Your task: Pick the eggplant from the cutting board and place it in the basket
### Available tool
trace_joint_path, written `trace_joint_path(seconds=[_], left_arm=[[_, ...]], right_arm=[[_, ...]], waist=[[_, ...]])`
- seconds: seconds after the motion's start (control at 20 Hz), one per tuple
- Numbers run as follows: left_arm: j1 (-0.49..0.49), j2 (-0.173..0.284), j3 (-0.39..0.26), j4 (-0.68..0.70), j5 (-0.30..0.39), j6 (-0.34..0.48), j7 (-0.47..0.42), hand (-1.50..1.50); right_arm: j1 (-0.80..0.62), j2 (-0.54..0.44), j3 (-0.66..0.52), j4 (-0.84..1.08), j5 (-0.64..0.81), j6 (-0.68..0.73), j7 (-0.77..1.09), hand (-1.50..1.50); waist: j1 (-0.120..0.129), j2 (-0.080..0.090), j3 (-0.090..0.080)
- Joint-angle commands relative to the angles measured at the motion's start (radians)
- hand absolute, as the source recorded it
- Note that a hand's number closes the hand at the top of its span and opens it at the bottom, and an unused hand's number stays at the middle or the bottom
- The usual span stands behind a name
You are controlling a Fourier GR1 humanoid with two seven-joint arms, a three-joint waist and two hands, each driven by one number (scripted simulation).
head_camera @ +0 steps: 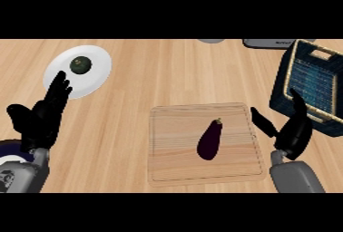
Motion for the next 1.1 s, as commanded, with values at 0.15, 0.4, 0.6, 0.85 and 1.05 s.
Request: trace_joint_path(seconds=[0.15, 0.4, 0.6, 0.85, 1.05], left_arm=[[-0.007, -0.001, 0.016, 0.028, 0.002, -0.002, -0.004, 0.00], [-0.012, -0.004, 0.028, 0.042, 0.012, -0.002, 0.001, 0.00], [0.023, -0.007, 0.024, 0.041, 0.010, -0.010, -0.018, 0.00], [-0.022, 0.026, 0.074, 0.070, 0.037, -0.040, 0.003, 0.00], [-0.007, 0.007, 0.073, 0.081, 0.033, -0.059, -0.044, 0.00]], right_arm=[[-0.065, 0.029, -0.007, 0.078, 0.267, 0.244, 0.386, -1.50], [-0.098, 0.103, 0.083, 0.049, 0.210, 0.577, 0.607, -1.50], [-0.180, 0.158, 0.105, -0.056, 0.189, 0.779, 0.818, -1.50], [-0.251, 0.201, 0.098, -0.202, 0.203, 0.945, 1.003, -1.50], [-0.244, 0.203, 0.070, -0.253, 0.226, 0.943, 1.005, -1.50]], waist=[[-0.026, -0.012, -0.005], [-0.028, -0.019, -0.004], [-0.033, -0.029, 0.000], [-0.049, -0.021, 0.005], [-0.036, -0.014, 0.007]])
